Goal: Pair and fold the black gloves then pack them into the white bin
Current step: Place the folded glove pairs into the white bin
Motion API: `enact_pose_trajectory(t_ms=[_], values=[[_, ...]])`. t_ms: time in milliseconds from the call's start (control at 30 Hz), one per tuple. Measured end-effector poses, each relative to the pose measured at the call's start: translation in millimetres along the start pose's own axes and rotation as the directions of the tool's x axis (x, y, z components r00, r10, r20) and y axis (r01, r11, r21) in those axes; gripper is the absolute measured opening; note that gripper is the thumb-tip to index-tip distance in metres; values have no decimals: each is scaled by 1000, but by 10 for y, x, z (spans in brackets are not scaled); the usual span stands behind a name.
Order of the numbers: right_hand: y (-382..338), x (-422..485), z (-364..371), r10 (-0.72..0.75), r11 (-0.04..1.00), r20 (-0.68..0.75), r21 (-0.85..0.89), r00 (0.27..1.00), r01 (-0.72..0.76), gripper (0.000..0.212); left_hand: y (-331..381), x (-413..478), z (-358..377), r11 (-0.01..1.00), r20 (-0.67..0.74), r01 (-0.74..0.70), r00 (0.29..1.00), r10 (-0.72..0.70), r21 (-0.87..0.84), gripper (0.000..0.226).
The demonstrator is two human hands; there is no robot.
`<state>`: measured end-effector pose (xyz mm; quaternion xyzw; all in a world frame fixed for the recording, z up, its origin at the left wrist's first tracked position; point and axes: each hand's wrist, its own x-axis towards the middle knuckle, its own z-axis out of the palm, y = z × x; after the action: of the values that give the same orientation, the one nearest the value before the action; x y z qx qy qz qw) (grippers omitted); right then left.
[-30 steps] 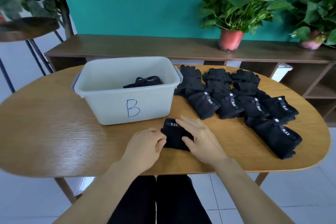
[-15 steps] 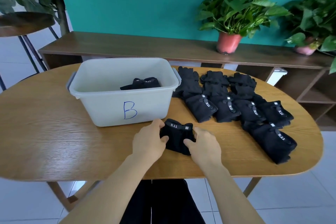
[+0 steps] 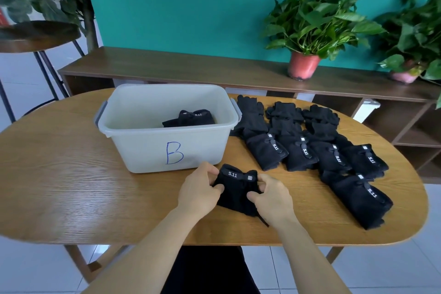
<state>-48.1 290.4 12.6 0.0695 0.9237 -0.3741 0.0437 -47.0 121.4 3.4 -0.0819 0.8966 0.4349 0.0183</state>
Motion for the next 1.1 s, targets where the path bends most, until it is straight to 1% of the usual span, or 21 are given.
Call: enact_pose_trajectory(t_ms=[100, 167, 233, 333, 467, 600, 733, 833, 933, 1000, 1100], values=[[-16, 5, -124, -3, 998, 10, 58, 1000, 3, 32, 121, -41, -52, 998, -6, -17, 1000, 16, -57, 32], [-64, 25, -267, -37, 994, -4, 100, 999, 37, 32, 252, -45, -122, 991, -26, -59, 998, 57, -116, 31], [-181, 50, -464, -92, 985, -41, 140, 995, 97, 26, 426, -38, -245, 982, -60, -117, 992, 109, -148, 30], [-508, 126, -780, -194, 965, -79, 163, 978, 205, 30, 718, 10, -532, 959, -122, -205, 975, 183, -197, 28], [-1040, 426, -930, -321, 930, -74, 161, 944, 329, 30, 939, 139, -1021, 937, -227, -234, 958, 176, -261, 29], [-1527, 741, -825, -425, 892, 20, 176, 905, 416, 34, 912, 315, -1425, 939, -295, -215, 946, 132, -269, 25], [-1802, 1033, -594, -447, 886, 111, 188, 888, 423, 32, 769, 482, -1664, 957, -330, -156, 941, 69, -245, 21], [-1881, 1197, -424, -451, 882, 181, 238, 874, 406, 33, 597, 646, -1723, 956, -313, -92, 950, 1, -278, 23], [-1868, 1326, -265, -456, 885, 239, 225, 857, 408, 33, 430, 809, -1735, 964, -289, -31, 956, -48, -263, 24], [-1825, 1404, -169, -468, 883, 263, 190, 844, 430, 32, 334, 886, -1719, 963, -257, -3, 964, -69, -269, 24], [-1738, 1482, -87, -476, 876, 277, 72, 835, 476, 27, 204, 967, -1687, 955, -185, 41, 978, -98, -293, 23]])
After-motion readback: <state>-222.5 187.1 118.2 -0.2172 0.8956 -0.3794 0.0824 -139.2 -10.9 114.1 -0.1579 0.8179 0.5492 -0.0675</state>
